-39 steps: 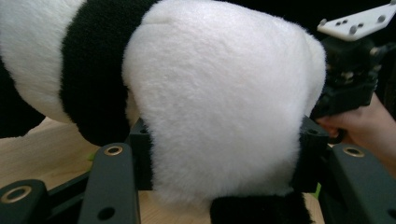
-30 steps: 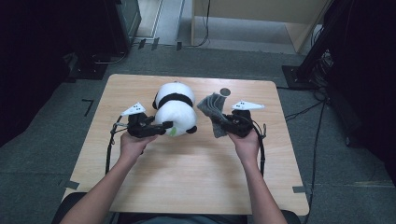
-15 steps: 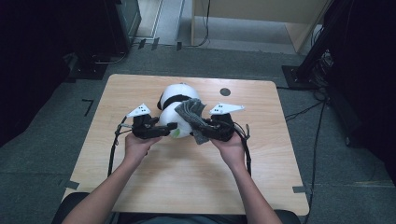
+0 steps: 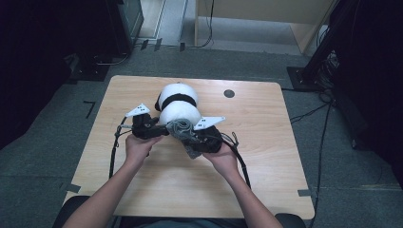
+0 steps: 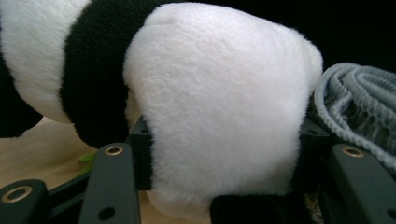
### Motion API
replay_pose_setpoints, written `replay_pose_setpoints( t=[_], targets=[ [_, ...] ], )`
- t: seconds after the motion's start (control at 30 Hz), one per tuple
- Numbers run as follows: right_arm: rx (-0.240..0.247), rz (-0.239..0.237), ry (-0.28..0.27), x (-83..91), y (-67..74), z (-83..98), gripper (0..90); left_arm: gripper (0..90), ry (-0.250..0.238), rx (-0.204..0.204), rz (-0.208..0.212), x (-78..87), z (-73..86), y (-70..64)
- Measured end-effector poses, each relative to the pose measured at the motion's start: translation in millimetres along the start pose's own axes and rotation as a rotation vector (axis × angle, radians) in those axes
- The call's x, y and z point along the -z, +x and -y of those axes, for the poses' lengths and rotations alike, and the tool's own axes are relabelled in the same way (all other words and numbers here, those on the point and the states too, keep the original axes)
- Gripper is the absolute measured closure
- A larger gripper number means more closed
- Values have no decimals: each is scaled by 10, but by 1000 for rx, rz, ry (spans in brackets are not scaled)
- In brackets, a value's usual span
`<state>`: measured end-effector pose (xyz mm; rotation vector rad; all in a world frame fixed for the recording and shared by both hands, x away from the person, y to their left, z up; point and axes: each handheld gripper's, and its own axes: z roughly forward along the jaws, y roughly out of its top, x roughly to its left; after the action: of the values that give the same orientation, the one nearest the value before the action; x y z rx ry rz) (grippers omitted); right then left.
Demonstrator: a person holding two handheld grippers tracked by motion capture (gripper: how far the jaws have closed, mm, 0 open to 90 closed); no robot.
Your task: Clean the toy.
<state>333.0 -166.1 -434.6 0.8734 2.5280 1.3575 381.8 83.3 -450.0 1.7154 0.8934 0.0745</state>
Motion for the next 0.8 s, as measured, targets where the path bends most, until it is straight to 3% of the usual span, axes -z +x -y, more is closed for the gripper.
replay_pose_setpoints(
  t=[0.23, 0.4, 0.63, 0.8],
  targets=[
    [-39, -18, 40, -86, -166, 140, 739, 428, 9, 0, -2, 7, -23, 53],
    [-18, -15, 54, -103, -207, 172, 738, 428, 0, 13, 10, 25, -34, 67],
    [-37, 22, 93, -133, -305, 244, 737, 427, -31, 17, 49, 81, -67, 103],
    [-53, 56, 96, -67, -406, 274, 734, 426, -20, -5, 60, 100, -73, 114]
  ],
)
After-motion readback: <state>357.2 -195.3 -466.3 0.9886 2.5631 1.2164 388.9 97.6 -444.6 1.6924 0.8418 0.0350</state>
